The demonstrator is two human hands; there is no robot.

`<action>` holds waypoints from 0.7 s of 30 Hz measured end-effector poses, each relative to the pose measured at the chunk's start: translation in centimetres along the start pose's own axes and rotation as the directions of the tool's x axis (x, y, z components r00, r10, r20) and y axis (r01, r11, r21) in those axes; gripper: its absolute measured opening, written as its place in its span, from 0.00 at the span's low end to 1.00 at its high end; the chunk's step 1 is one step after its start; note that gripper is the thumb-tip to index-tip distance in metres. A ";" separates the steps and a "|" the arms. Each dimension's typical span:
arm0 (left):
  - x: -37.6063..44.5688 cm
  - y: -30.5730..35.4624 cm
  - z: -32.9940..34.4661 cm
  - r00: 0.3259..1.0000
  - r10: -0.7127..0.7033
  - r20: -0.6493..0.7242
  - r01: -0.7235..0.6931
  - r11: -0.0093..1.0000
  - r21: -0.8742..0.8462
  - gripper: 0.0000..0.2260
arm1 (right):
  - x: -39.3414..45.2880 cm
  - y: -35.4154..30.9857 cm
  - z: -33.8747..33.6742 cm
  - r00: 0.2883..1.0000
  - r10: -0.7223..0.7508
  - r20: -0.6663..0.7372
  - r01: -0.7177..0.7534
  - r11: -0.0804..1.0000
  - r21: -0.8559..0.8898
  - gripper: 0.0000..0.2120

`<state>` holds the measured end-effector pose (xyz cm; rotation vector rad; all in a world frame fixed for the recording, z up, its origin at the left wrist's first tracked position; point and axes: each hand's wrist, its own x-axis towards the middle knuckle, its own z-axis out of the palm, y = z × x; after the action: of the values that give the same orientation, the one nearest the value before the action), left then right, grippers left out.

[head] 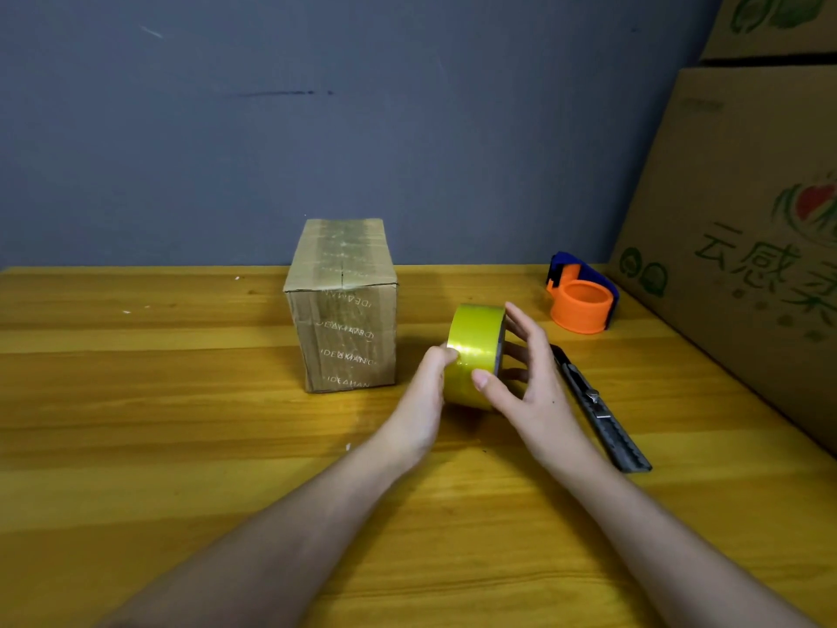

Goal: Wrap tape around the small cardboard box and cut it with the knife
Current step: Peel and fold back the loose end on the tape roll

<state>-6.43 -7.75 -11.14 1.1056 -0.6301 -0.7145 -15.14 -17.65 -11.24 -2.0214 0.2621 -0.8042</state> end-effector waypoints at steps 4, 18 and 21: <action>0.0 0.1 0.0 1.000 -0.026 0.000 0.026 1.000 0.009 0.19 | 0.0 0.0 0.0 1.000 0.004 0.007 -0.004 1.000 -0.009 0.39; 0.0 0.3 0.2 0.999 0.016 -0.044 -0.018 0.999 -0.049 0.16 | -0.1 -0.4 -0.3 1.000 -0.020 0.000 0.020 0.999 -0.050 0.40; 0.0 0.3 0.0 1.000 0.018 -0.015 -0.019 0.999 -0.039 0.18 | -0.1 -0.3 -0.3 1.000 -0.017 0.001 0.017 0.999 -0.046 0.40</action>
<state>-6.39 -7.71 -10.87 1.0668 -0.6104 -0.6993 -15.39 -17.65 -10.92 -2.0693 0.2658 -0.8154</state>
